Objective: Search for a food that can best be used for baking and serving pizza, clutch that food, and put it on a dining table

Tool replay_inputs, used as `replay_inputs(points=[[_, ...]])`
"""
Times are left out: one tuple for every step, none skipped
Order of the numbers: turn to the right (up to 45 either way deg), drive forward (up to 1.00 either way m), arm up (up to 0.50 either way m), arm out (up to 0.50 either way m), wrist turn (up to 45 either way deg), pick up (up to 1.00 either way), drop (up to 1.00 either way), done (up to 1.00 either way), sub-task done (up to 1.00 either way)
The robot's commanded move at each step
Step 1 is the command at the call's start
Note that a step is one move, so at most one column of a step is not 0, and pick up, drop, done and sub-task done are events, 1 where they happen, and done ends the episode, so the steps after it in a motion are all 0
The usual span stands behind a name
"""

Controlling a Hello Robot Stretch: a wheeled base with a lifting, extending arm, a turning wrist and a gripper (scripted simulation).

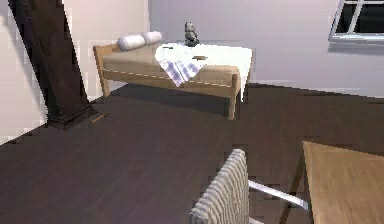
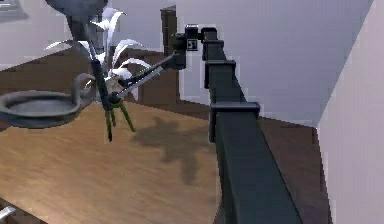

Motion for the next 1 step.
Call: replay_inputs(points=[[0.0,0.00,-0.04,0.00,0.0,0.00,0.00,0.00,0.00]])
